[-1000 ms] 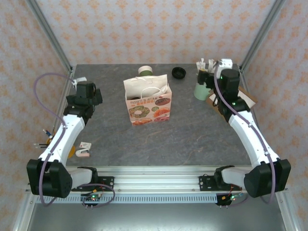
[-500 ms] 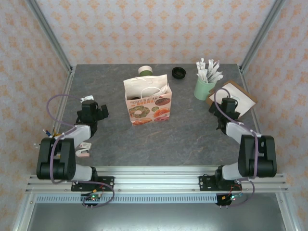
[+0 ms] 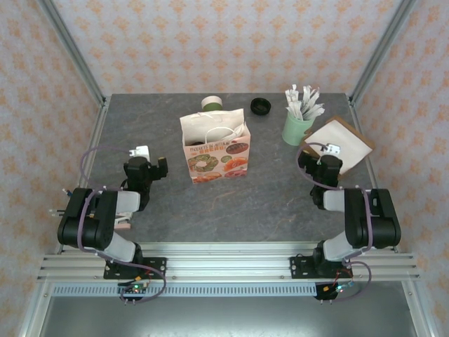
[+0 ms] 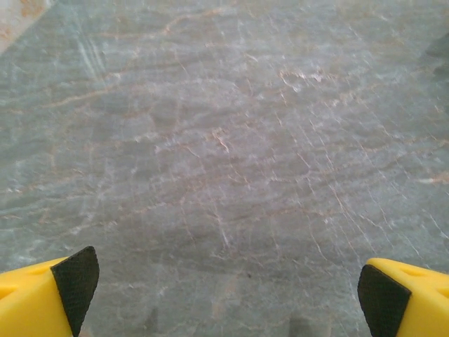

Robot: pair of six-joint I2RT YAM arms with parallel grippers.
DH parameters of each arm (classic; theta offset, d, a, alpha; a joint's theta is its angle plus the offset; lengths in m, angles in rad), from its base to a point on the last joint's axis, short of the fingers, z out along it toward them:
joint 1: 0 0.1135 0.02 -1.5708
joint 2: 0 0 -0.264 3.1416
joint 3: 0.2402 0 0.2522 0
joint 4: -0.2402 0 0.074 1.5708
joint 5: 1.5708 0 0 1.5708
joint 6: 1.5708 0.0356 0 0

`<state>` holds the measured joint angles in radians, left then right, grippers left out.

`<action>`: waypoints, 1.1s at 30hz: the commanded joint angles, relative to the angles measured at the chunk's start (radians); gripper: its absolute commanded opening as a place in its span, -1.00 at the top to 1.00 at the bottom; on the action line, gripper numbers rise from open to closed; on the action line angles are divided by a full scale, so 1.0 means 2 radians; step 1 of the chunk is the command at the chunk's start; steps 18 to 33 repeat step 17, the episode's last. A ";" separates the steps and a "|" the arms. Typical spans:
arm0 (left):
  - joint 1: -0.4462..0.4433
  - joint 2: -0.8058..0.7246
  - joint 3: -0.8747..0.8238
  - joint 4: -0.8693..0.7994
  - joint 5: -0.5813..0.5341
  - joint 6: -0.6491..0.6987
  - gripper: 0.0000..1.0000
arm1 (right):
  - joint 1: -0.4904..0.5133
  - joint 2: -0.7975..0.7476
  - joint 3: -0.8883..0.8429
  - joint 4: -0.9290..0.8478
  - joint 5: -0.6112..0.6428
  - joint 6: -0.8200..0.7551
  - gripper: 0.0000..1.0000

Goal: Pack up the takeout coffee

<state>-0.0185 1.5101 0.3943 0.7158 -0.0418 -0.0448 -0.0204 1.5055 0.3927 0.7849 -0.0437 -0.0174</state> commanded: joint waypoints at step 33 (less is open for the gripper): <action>-0.008 -0.009 0.025 -0.003 -0.002 0.032 -1.00 | 0.014 0.006 0.016 -0.013 0.012 -0.016 -0.99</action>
